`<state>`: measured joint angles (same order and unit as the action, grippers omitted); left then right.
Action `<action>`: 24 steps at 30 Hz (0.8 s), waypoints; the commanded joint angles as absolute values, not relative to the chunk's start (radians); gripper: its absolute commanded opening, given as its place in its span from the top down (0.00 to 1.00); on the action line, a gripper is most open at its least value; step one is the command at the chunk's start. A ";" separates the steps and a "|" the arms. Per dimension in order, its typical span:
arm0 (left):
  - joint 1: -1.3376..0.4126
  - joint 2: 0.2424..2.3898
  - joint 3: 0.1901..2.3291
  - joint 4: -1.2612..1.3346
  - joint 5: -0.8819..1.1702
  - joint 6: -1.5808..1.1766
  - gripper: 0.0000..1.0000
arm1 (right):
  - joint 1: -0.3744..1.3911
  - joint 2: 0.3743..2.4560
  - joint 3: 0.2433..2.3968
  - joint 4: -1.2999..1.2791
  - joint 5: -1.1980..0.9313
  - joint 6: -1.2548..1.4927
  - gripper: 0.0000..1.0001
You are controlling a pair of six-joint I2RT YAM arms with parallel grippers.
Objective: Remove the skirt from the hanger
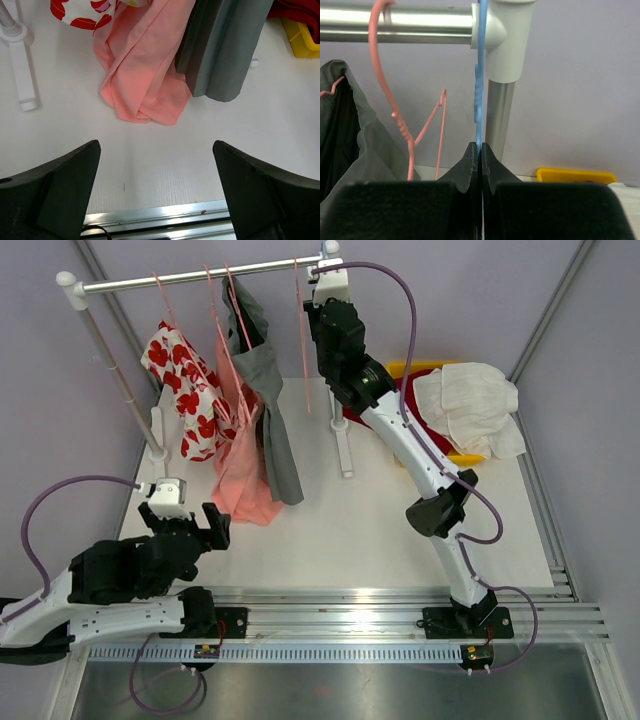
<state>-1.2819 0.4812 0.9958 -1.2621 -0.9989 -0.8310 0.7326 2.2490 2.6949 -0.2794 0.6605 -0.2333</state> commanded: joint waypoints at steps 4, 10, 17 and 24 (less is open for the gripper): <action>-1.282 0.567 0.999 -1.252 -1.055 -0.885 0.02 | 0.710 2.286 2.750 -0.212 0.591 -0.172 1.00; -1.281 0.581 1.005 -1.273 -1.069 -0.910 0.02 | 0.703 2.277 2.706 -0.250 0.589 -0.141 1.00; -1.281 0.643 1.093 -1.146 -1.091 -0.754 0.01 | 0.704 2.076 2.427 -0.255 0.649 -0.089 0.01; -1.276 0.868 1.400 -0.794 -1.089 -0.310 0.01 | 0.715 1.690 1.972 -0.200 0.733 -0.060 0.01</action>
<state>-1.2812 0.8059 1.2797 -1.0737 -1.0611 -0.5770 0.7090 1.9209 2.1071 -0.2810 0.6632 -0.0914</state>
